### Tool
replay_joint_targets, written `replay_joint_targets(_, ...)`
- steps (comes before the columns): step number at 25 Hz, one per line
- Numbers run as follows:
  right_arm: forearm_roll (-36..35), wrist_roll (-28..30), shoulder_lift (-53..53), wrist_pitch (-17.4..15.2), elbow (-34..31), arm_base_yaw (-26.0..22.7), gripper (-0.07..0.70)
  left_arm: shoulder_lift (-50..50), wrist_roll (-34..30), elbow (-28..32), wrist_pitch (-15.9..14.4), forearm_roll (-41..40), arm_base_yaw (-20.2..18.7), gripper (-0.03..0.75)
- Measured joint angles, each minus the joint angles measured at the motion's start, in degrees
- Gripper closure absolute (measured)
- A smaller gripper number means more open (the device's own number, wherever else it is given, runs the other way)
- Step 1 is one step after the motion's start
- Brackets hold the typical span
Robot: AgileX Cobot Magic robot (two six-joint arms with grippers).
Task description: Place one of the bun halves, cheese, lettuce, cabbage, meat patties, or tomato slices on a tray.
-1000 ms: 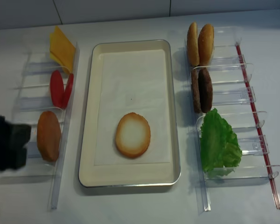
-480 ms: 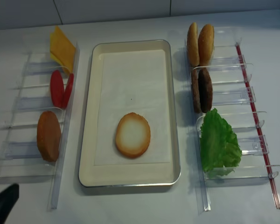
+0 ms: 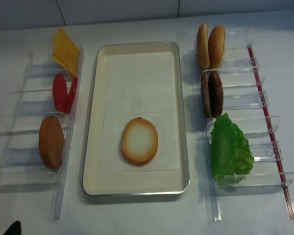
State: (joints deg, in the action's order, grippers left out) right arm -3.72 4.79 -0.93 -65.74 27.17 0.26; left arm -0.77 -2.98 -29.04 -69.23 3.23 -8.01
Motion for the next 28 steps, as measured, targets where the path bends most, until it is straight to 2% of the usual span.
replay_joint_targets(5, 0.0, 0.0, 0.0, 0.0, 0.0, 0.0, 0.055, -0.2, 0.4, 0.9, 1.0, -0.2, 0.0, 0.393)
replay_joint_targets(24, 0.0, 0.0, 0.0, 0.0, 0.0, 0.0, 0.055, -0.2, 0.9, 0.9, 1.2, -1.2, 0.1, 0.416)
replay_joint_targets(28, 0.0, 0.0, 0.0, 0.0, 0.0, 0.0, 0.055, -0.2, 0.9, 0.9, 1.2, -1.2, 3.2, 0.417)
